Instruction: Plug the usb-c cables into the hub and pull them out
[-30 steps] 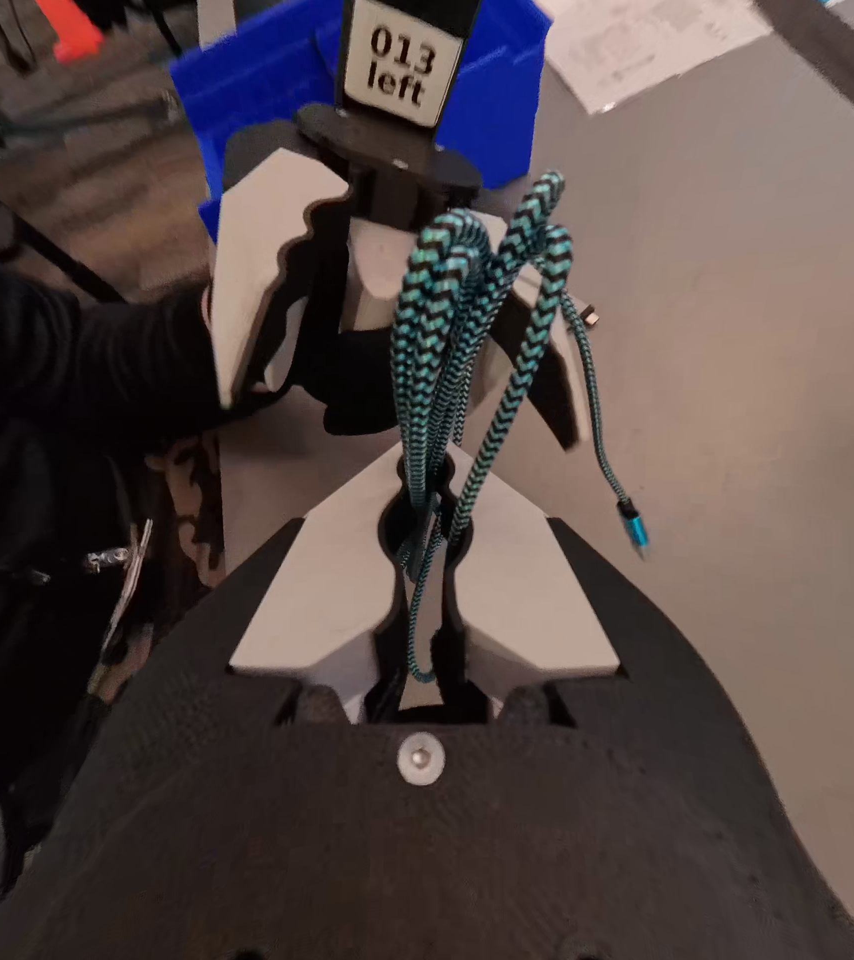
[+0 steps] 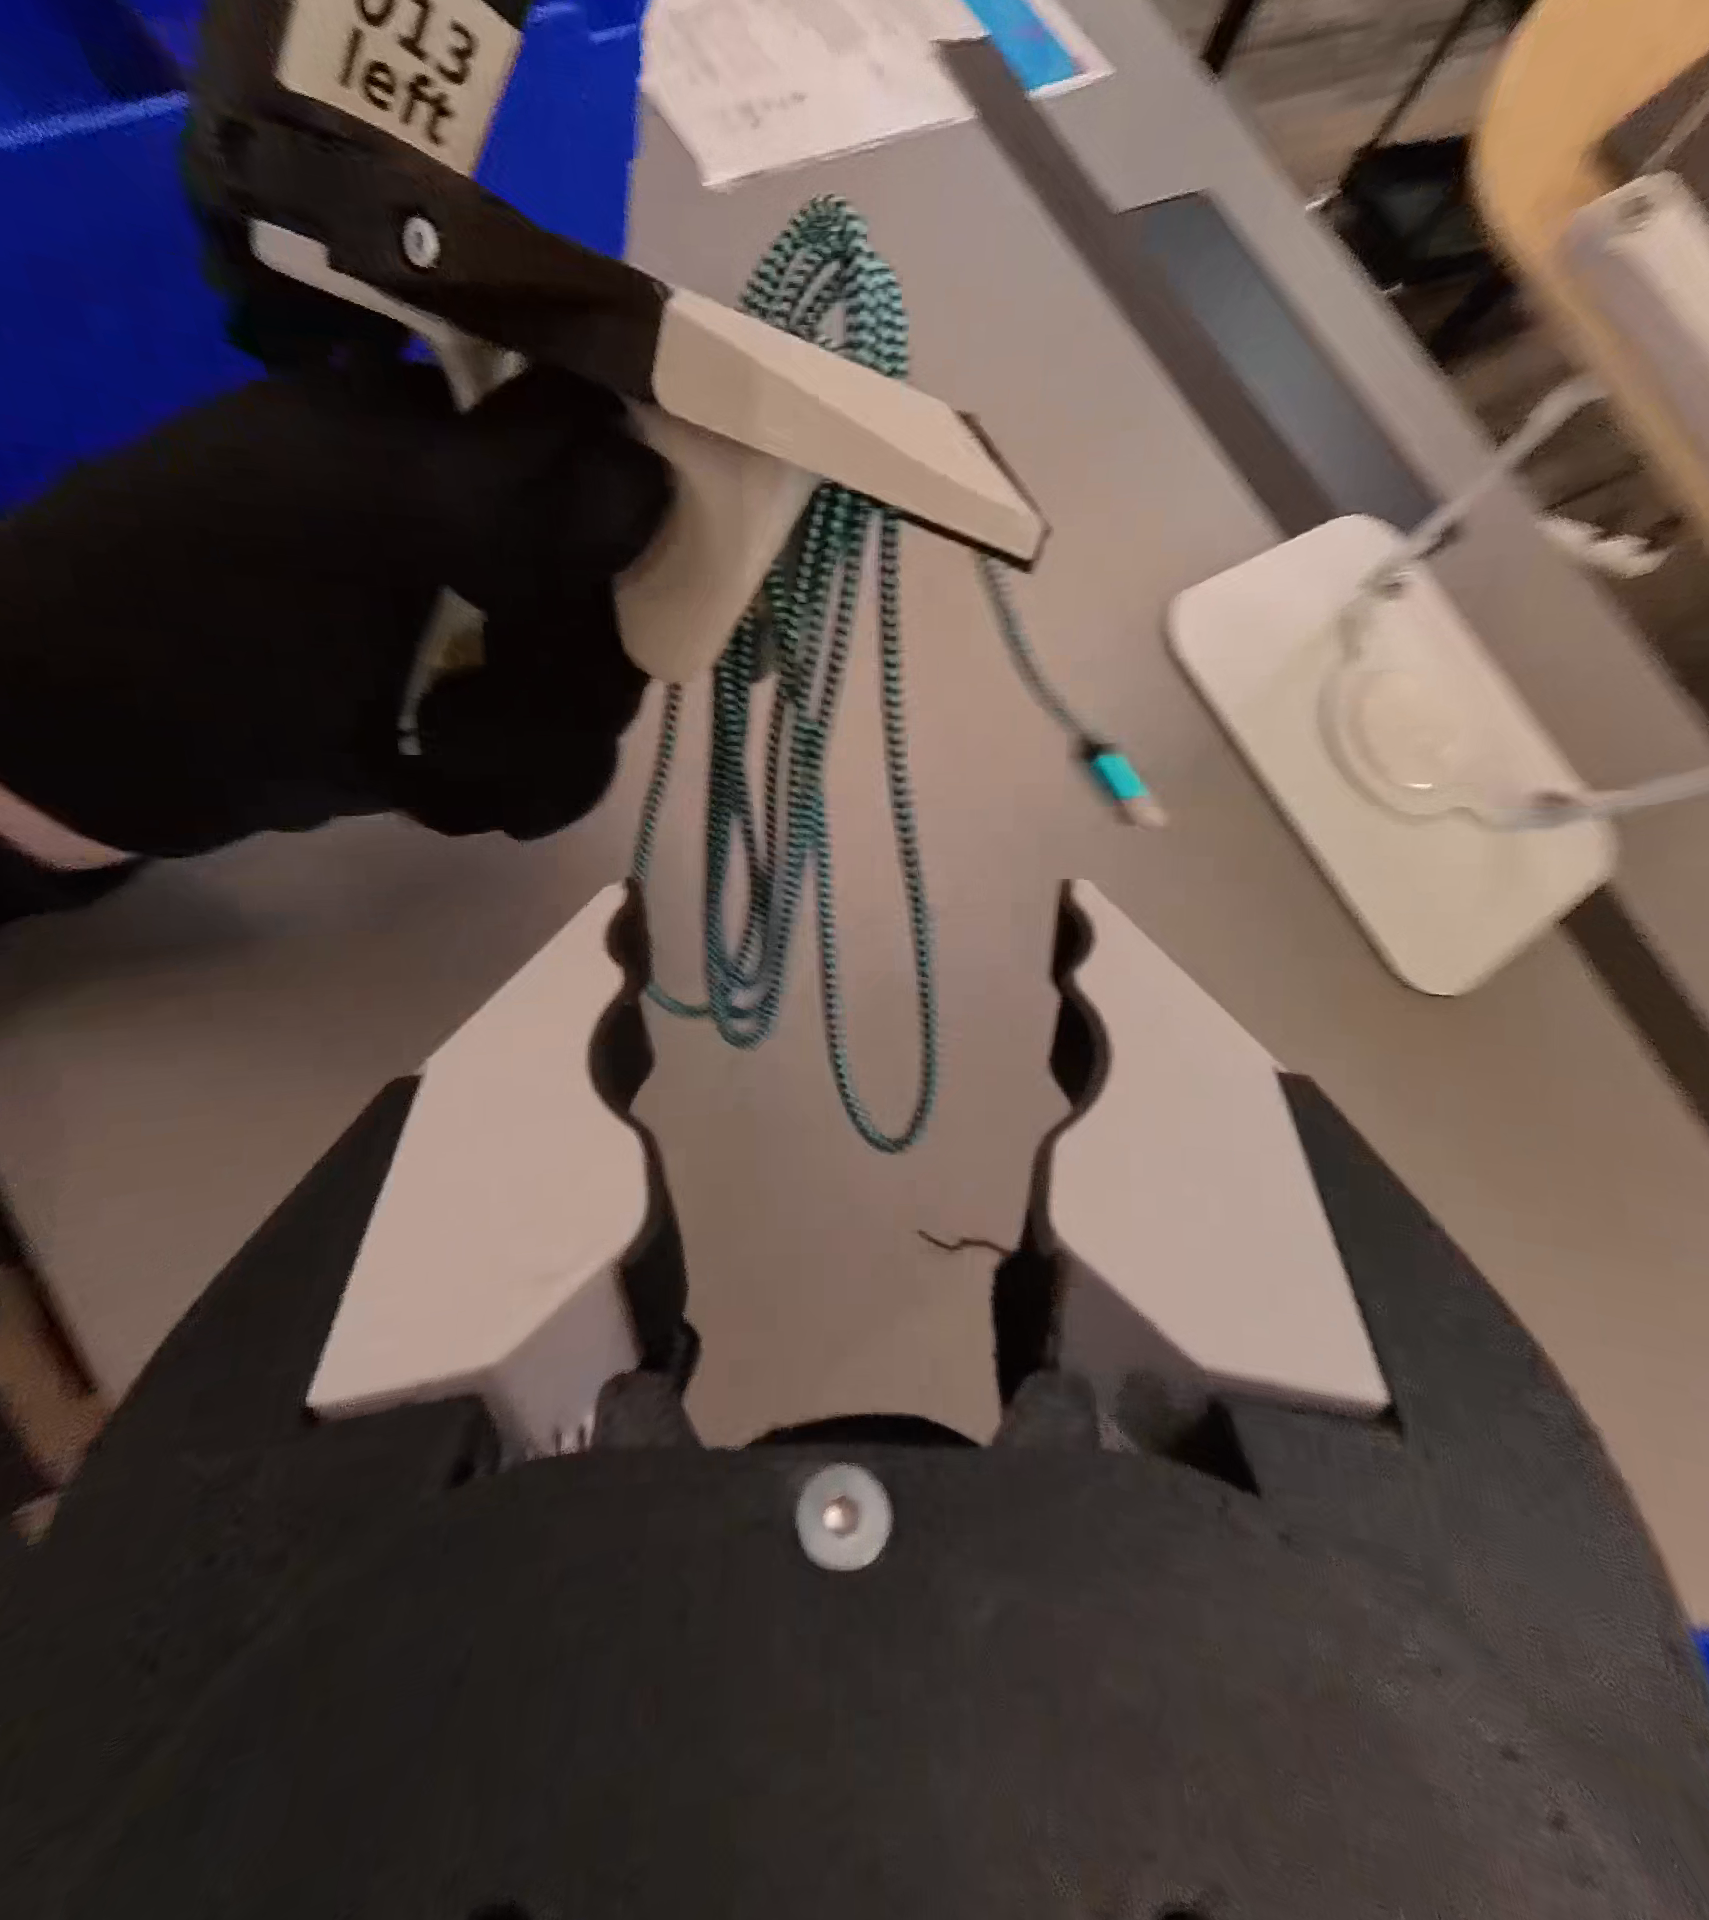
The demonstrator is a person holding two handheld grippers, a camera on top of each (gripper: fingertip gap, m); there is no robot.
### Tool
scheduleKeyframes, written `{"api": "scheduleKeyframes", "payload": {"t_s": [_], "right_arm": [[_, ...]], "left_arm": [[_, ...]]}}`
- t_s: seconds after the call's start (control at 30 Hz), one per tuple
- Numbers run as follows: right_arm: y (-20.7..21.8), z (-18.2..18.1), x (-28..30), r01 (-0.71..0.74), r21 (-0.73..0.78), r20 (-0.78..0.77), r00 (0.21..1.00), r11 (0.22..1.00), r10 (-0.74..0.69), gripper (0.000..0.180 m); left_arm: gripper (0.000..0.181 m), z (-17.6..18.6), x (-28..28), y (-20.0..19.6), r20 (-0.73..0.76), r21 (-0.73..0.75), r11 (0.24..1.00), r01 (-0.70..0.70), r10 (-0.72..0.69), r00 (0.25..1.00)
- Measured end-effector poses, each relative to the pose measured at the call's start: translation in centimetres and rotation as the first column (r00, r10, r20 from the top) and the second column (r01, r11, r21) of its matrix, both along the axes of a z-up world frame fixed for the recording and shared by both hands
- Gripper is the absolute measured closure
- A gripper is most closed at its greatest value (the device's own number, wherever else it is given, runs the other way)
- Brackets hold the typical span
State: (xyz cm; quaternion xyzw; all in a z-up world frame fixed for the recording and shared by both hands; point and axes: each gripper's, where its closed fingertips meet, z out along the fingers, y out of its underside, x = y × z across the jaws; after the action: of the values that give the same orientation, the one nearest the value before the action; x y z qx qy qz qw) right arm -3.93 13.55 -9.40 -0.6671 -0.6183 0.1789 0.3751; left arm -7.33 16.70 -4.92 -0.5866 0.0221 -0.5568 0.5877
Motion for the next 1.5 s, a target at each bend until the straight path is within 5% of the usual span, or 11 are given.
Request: {"api": "scheduleKeyframes", "payload": {"t_s": [0.1, 0.3, 0.67, 1.2, 1.5], "right_arm": [[0.4, 0.2, -0.5, 0.014, 0.165, 0.002, 1.0, 0.986, -0.015, 0.079], [-0.3, -3.5, -3.2, -0.019, 0.077, 0.006, 1.0, 0.997, 0.019, 0.088], [-2.2, -5.3, -4.6, -0.114, -0.251, -0.148, 0.986, 0.961, 0.078, 0.179], [-1.5, -3.8, -2.6, -0.162, -0.285, -0.153, 0.981, 0.945, 0.122, 0.18], [-3.0, -0.8, -1.0, -0.33, -0.411, -0.305, 0.928, 0.849, 0.213, 0.179]], "left_arm": [[0.181, 0.0, 0.1, 0.0, -0.012, -0.011, 1.0, -0.006, 0.006, 1.0], [0.181, -0.2, 2.0, -0.1, -0.081, -0.038, 0.999, -0.008, 0.005, 0.997], [0.181, -1.6, 3.7, 0.0, -0.254, -0.092, 0.996, -0.005, -0.019, 0.967], [0.154, 0.4, 3.8, -1.5, -0.196, -0.02, 0.986, 0.163, -0.163, 0.967], [0.139, 2.7, 1.1, -3.0, -0.199, 0.126, 0.977, 0.17, -0.143, 0.97]]}}
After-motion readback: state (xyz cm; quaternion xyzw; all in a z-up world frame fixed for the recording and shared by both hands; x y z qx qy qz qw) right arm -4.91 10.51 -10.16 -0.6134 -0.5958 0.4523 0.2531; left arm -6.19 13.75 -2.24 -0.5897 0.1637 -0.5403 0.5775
